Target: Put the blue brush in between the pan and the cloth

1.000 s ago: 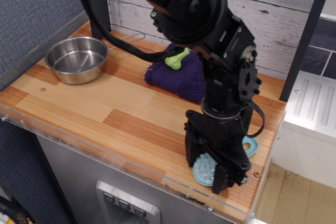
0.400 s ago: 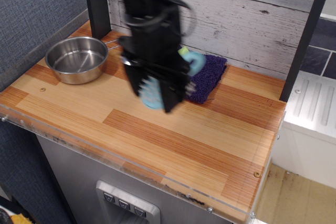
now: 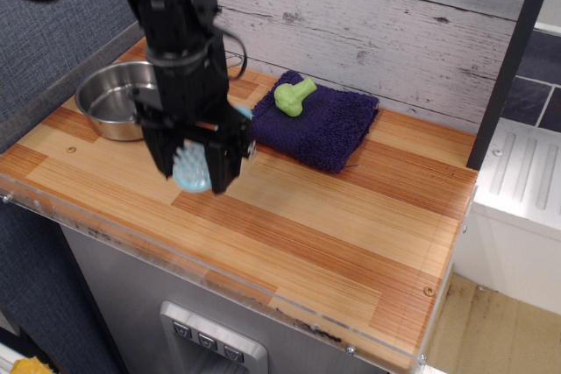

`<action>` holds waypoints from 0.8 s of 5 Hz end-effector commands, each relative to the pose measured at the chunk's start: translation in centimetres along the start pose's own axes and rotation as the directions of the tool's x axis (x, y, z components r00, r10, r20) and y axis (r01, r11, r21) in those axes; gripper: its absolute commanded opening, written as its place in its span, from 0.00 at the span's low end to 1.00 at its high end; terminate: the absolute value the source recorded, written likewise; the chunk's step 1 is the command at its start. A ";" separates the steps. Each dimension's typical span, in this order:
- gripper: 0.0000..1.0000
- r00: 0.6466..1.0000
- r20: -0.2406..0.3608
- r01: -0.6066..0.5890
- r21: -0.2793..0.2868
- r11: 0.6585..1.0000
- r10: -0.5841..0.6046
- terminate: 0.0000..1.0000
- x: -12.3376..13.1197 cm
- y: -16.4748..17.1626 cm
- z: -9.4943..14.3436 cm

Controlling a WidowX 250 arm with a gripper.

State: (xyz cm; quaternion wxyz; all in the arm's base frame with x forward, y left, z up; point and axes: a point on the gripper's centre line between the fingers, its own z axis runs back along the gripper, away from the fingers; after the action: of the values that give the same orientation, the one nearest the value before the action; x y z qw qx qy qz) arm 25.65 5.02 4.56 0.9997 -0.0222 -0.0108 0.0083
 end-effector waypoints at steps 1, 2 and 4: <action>0.00 0.990 0.017 -0.138 0.055 0.989 0.138 0.00 -1.0 3.5 -0.5; 0.00 0.985 0.002 -0.171 0.036 0.985 0.171 0.00 -1.2 5.1 -0.8; 0.00 0.995 -0.059 -0.078 0.007 0.997 0.079 0.00 -1.1 6.1 -1.4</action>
State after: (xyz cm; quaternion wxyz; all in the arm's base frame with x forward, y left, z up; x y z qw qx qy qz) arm 25.34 10.53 1.56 0.9979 -0.0272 0.0404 0.0418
